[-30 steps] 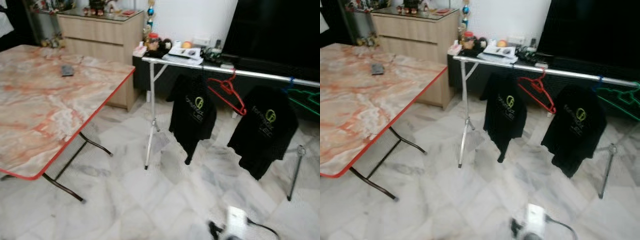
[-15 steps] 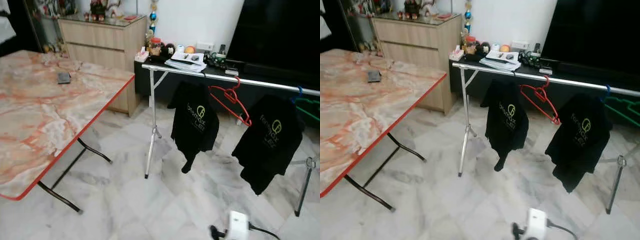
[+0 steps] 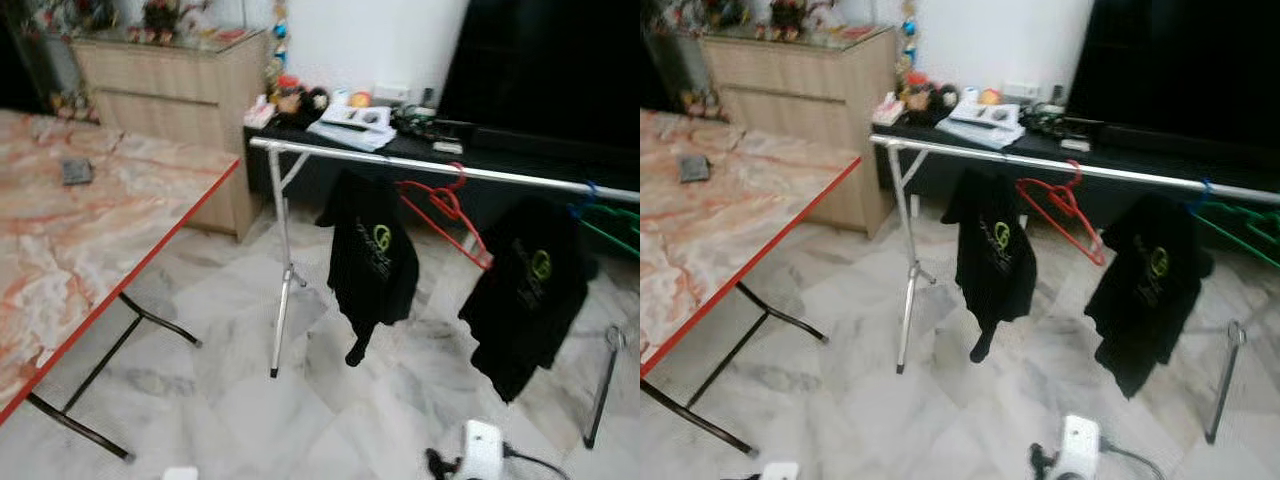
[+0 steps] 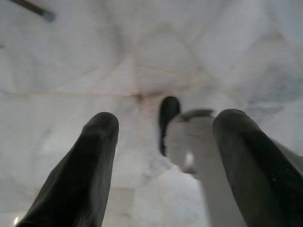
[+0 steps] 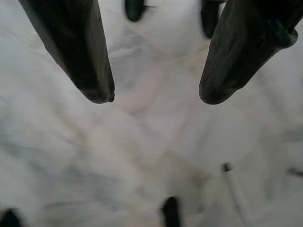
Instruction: Hang hanger
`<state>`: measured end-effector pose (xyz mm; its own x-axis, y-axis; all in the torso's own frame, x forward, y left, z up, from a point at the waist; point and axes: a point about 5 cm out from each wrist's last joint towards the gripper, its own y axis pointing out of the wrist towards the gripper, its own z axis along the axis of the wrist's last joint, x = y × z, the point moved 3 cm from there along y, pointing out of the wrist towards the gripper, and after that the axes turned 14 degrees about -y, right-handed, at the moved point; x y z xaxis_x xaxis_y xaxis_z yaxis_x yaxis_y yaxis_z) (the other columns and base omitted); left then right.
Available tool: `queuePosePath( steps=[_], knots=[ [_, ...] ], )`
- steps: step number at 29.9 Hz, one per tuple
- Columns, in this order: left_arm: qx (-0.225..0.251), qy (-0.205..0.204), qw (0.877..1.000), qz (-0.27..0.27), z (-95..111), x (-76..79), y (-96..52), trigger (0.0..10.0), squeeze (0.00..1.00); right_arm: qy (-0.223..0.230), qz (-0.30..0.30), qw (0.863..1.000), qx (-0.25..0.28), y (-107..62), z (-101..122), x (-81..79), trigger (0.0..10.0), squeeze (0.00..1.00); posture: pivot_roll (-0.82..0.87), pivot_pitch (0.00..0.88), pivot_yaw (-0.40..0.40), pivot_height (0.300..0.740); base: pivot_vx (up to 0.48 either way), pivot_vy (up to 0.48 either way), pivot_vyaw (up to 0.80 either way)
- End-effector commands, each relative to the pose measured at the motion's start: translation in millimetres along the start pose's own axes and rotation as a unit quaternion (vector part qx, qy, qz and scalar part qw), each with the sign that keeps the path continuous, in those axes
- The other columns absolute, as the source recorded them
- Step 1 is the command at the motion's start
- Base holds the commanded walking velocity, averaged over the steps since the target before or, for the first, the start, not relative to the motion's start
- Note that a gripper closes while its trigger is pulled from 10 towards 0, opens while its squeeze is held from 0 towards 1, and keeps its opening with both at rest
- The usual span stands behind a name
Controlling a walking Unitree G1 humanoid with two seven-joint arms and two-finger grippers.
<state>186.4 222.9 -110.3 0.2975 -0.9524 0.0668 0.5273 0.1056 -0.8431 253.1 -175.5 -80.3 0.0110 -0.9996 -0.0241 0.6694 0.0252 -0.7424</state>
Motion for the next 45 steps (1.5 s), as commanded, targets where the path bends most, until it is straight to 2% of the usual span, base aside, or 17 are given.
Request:
queuePosePath(
  steps=[1, 8, 12, 13, 16, 17, 18, 19, 25, 26, 32, 42, 45],
  knots=[
    [-0.005, -0.005, 1.000, -0.003, 1.2, -6.0, -0.6, 10.0, 0.00, 0.002, -0.019, 1.000, -0.011, -3.4, -9.0, 15.9, 10.0, 0.00, 0.18, 0.029, -0.048, 0.740, 0.322, 0.000, 0.00],
    [-0.008, -0.006, 1.000, 0.008, -7.8, -45.1, -10.1, 10.0, 0.00, 0.000, -0.020, 1.000, -0.010, -3.4, -8.7, 16.2, 10.0, 0.00, 0.17, 0.028, -0.048, 0.740, 0.324, 0.000, 0.00],
    [-0.012, -0.007, 1.000, 0.008, -17.1, -50.0, -13.1, 10.0, 0.00, 0.000, -0.020, 1.000, -0.010, -3.4, -8.9, 16.1, 10.0, 0.00, 0.17, 0.020, -0.047, 0.740, 0.323, 0.000, 0.00],
    [-0.016, -0.006, 1.000, 0.003, -24.8, -43.1, -12.8, 10.0, 0.00, 0.000, -0.020, 1.000, -0.010, -3.5, -9.2, 16.1, 10.0, 0.00, 0.17, 0.019, -0.046, 0.740, 0.326, 0.000, 0.00],
    [-0.019, -0.005, 1.000, -0.001, -30.6, -33.4, -11.6, 10.0, 0.00, 0.000, -0.020, 1.000, -0.010, -3.6, -9.5, 16.3, 10.0, 0.00, 0.17, 0.014, -0.047, 0.740, 0.326, 0.000, 0.00],
    [-0.021, -0.004, 1.000, -0.004, -32.4, -24.2, -9.9, 10.0, 0.00, 0.000, -0.020, 1.000, -0.010, -3.7, -9.8, 16.5, 10.0, 0.00, 0.17, 0.011, -0.047, 0.740, 0.322, 0.000, 0.00],
    [-0.021, -0.004, 1.000, -0.004, -32.4, -24.2, -9.9, 10.0, 0.00, 0.000, -0.020, 1.000, -0.010, -3.7, -9.8, 16.5, 10.0, 0.00, 0.17, 0.011, -0.047, 0.740, 0.322, 0.000, 0.00],
    [-0.022, -0.003, 1.000, -0.007, -33.3, -13.3, -8.0, 10.0, 0.00, 0.000, -0.020, 1.000, -0.011, -3.8, -10.2, 16.7, 10.0, 0.00, 0.17, 0.010, -0.048, 0.740, 0.322, 0.000, 0.00],
    [-0.024, 0.000, 1.000, -0.013, -27.7, 11.5, -2.9, 10.0, 0.00, 0.000, -0.017, 1.000, -0.014, -3.9, -11.3, 16.6, 10.0, 0.00, 0.17, 0.008, -0.048, 0.740, 0.324, 0.000, -0.34],
    [-0.023, 0.000, 1.000, -0.015, -23.6, 19.6, -1.2, 10.0, 0.00, 0.001, -0.017, 1.000, -0.014, -3.9, -11.2, 16.4, 10.0, 0.00, 0.17, 0.008, -0.048, 0.740, 0.326, 0.000, -0.74],
    [-0.020, 0.000, 1.000, -0.015, -16.9, 28.3, 0.8, 10.0, 0.00, 0.000, -0.017, 1.000, -0.013, -3.7, -10.5, 16.2, 10.0, 0.00, 0.17, 0.016, -0.048, 0.740, 0.325, 0.000, -0.72],
    [-0.016, -0.003, 1.000, -0.005, -5.9, 15.2, 1.5, 10.0, 0.00, 0.003, -0.020, 1.000, -0.010, -3.4, -9.0, 15.9, 10.0, 0.00, 0.17, 0.024, -0.047, 0.740, 0.324, 0.000, 0.00],
    [-0.012, -0.003, 1.000, -0.011, -1.1, 26.6, 3.1, 10.0, 0.00, 0.002, -0.020, 1.000, -0.009, -3.4, -8.9, 15.9, 10.0, 0.00, 0.17, 0.024, -0.047, 0.740, 0.325, 0.000, 0.00]
  ],
)
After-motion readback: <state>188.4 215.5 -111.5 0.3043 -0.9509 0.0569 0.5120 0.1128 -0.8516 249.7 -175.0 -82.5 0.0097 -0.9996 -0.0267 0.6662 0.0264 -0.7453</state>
